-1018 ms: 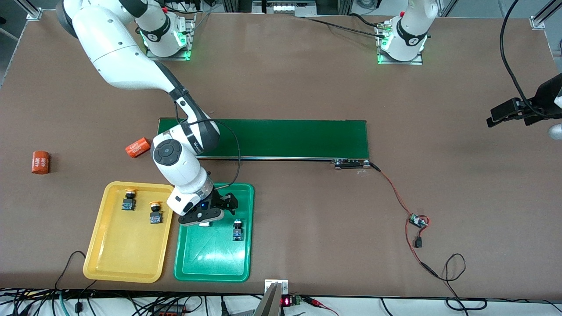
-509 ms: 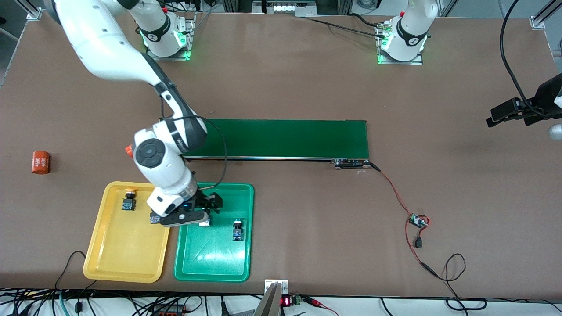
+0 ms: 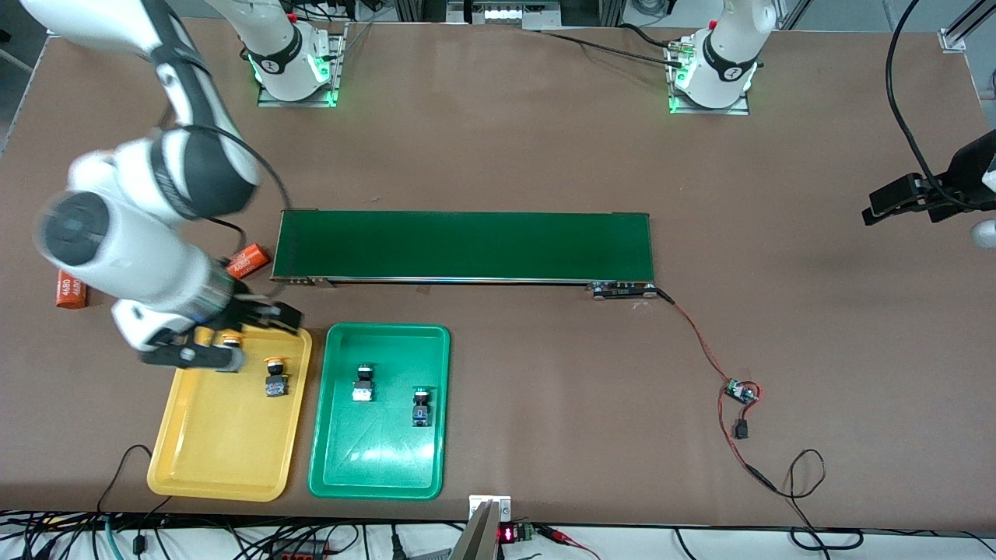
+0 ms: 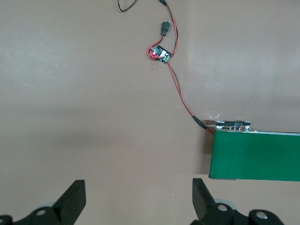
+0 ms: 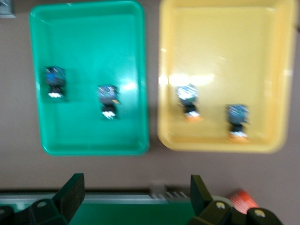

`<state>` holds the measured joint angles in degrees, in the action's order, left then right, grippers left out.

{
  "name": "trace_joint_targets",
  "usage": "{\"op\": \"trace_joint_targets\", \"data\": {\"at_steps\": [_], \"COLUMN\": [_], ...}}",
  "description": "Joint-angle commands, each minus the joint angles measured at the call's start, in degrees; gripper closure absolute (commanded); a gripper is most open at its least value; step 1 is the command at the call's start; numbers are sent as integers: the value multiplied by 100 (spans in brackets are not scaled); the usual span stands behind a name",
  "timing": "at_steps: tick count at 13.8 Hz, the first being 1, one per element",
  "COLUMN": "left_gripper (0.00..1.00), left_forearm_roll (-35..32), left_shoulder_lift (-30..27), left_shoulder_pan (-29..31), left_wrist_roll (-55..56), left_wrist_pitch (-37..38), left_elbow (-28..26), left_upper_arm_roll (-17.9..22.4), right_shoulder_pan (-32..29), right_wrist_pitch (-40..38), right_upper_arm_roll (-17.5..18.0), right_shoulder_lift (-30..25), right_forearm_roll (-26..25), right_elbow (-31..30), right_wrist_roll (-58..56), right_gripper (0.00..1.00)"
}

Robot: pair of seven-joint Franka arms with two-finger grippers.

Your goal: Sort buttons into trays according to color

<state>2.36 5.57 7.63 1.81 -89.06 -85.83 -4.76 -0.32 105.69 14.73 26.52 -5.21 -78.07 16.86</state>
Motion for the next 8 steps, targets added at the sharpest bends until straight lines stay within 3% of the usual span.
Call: {"op": "trace_joint_targets", "data": {"at_steps": [1,3,6,8], "left_gripper": [0,0,0,0], "left_forearm_roll": [-104,-104,-104,-104], "left_shoulder_lift": [-127,-127,-127,-127], "left_shoulder_pan": [28,28,28,28], "left_wrist_roll": [-49,-49,-40,12], "left_wrist_pitch": [-15,-15,3,29], "left_elbow": [-92,-92,-84,-92], "left_upper_arm_roll": [-51,-42,-42,-42], "right_shoulder_pan": [-29,-56,-178,-188], "right_wrist_pitch": [-801,-1295,-1358,-1612], "right_upper_arm_roll": [-409,-638,-945,-1269], "right_shoulder_lift": [-743,-1190,-1929,-2089], "right_forearm_roll": [151,151,160,239], "right_elbow": [-322,-497,-1225,-1298], "right_wrist_roll": [-716,-1017,-1035,-1061], "right_gripper": [0,0,0,0]}}
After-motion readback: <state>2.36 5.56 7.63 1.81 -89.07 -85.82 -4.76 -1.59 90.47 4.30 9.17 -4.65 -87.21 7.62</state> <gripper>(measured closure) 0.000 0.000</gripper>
